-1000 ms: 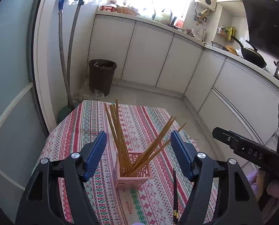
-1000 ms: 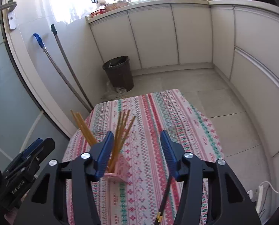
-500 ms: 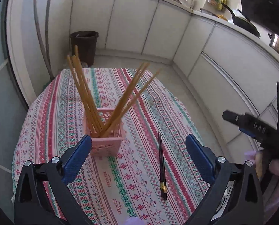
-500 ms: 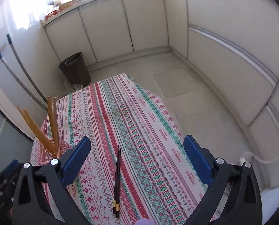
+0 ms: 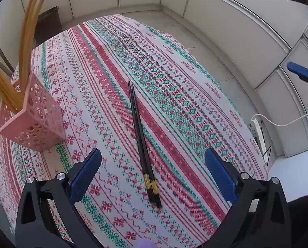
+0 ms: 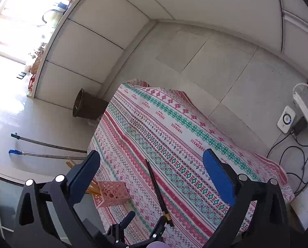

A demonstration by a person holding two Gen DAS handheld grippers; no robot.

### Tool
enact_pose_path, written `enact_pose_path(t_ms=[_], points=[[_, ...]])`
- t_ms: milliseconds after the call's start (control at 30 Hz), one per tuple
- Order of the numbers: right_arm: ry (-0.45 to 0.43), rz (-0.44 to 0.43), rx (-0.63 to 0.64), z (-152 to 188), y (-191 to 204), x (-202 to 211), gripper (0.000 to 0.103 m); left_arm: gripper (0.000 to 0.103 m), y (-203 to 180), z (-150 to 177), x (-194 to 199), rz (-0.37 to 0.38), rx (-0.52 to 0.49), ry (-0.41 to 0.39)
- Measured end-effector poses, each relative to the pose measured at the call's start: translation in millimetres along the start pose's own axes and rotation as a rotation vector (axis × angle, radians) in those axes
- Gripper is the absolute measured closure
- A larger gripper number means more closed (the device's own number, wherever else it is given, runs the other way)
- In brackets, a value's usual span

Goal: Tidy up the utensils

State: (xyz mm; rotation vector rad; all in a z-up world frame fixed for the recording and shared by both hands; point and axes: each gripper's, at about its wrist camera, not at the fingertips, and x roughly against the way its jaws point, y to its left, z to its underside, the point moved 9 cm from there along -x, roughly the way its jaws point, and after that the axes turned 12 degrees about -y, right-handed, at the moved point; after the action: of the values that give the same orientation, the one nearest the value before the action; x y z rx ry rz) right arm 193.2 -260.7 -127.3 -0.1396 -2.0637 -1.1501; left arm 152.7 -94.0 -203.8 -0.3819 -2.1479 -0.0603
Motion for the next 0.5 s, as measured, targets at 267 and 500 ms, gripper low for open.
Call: enact_pose_path(t_ms=[267,500], points=[[0.062,-0.054,-0.050,-1,0,-3,0.007,0.018,23,-71,-59,-0.101,0.065,0.118],[0.105,-0.075,-0.099,-5,-7,-10,0.006,0.028,56,-63,-95,-0.168,0.188,0.249]])
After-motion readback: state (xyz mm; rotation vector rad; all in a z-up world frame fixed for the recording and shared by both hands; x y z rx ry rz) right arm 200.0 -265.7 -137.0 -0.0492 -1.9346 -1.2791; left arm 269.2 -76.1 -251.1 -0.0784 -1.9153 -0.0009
